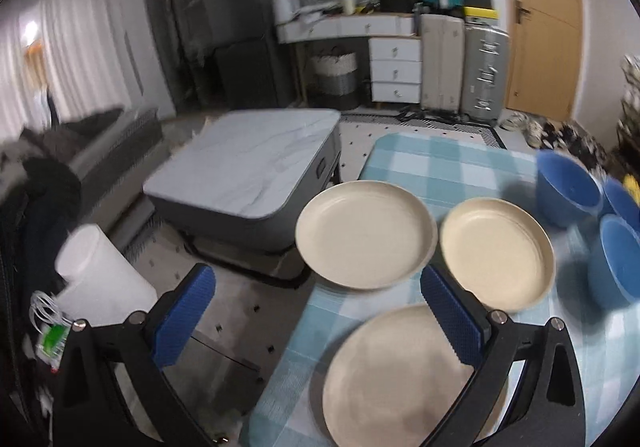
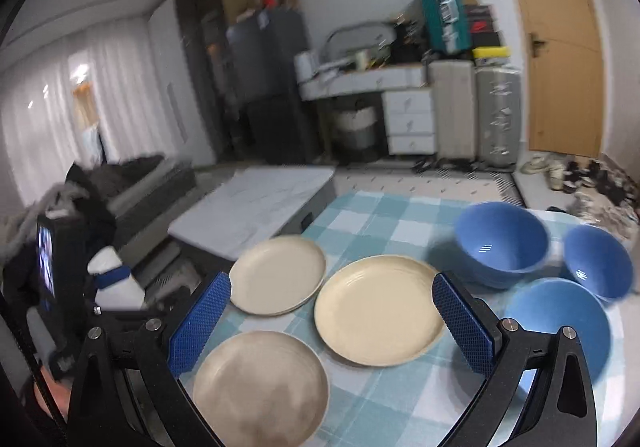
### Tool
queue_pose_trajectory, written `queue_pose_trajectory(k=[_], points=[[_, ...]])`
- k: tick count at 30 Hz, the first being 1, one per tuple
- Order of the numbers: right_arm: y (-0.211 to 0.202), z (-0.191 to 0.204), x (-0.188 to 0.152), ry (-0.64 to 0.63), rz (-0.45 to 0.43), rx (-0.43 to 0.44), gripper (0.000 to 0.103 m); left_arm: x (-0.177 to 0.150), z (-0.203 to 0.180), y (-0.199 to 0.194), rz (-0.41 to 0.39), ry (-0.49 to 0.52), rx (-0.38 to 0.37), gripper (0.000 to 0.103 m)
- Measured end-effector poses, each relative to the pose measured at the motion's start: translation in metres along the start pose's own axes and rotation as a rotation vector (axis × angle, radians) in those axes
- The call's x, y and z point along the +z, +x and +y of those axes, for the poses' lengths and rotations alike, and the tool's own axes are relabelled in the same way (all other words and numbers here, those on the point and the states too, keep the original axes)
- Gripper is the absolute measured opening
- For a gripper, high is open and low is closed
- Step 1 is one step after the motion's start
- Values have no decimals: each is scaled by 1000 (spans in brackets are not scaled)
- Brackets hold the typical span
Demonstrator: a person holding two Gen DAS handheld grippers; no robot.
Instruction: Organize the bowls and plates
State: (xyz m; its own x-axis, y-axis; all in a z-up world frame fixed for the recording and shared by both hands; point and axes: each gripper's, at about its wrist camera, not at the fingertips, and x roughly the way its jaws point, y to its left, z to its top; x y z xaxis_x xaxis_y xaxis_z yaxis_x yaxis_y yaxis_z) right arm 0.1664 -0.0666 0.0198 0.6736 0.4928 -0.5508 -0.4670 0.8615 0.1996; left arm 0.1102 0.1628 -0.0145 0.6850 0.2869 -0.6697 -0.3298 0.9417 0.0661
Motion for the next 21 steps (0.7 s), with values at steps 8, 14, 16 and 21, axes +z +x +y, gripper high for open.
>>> queue_pose_trajectory(k=[8, 14, 16, 21], points=[[110, 14, 28, -152, 167, -57, 103, 19, 34, 92, 116, -60, -23, 103], [185, 19, 36, -177, 265, -6, 103, 24, 40, 151, 196, -38, -33, 103], [210, 17, 40, -150, 297, 19, 103, 25, 44, 172, 248, -61, -58, 103], [260, 14, 49, -136, 357, 10, 91, 26, 50, 203, 320, -93, -78, 102]])
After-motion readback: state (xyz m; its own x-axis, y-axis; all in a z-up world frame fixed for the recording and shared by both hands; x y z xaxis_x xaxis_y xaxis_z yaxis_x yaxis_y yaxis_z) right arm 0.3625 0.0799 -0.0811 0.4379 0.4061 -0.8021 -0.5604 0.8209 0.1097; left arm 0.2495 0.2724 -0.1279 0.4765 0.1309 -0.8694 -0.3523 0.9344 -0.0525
